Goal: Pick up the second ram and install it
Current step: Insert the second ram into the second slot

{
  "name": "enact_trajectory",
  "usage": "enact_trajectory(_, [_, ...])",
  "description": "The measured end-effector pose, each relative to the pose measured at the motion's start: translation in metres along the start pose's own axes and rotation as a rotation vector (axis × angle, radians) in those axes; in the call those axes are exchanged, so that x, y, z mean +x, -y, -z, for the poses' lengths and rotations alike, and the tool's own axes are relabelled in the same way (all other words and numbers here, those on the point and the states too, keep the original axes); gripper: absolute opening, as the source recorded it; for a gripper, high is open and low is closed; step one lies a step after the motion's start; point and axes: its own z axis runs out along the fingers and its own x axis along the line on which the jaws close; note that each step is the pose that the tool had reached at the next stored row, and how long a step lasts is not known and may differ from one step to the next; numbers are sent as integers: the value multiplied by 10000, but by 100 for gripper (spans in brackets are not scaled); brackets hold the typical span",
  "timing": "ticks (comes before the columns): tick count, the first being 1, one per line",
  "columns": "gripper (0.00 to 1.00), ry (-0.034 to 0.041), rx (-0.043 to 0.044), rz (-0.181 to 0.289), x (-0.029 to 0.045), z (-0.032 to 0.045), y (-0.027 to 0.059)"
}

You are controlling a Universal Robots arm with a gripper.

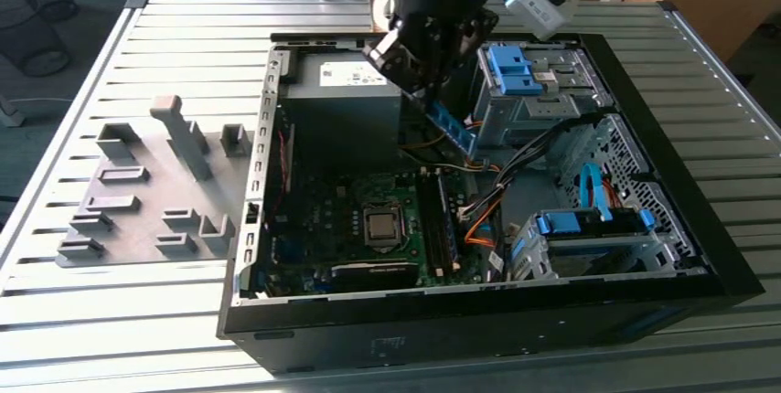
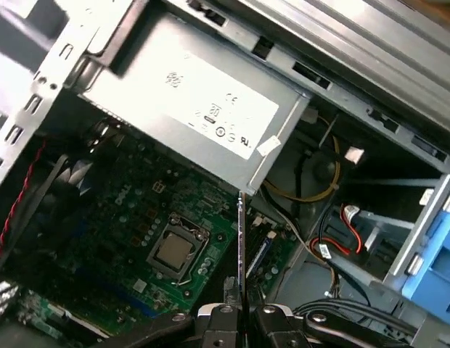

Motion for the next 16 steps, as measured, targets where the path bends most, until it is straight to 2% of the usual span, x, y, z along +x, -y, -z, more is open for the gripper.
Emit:
enact_trajectory(1, [14,6,15,-353,0,-8,0])
enact_trajectory(10, [14,32,83,-1926,2,-40,1])
enact_trajectory(16, [14,34,88,-2046,2,-42,1])
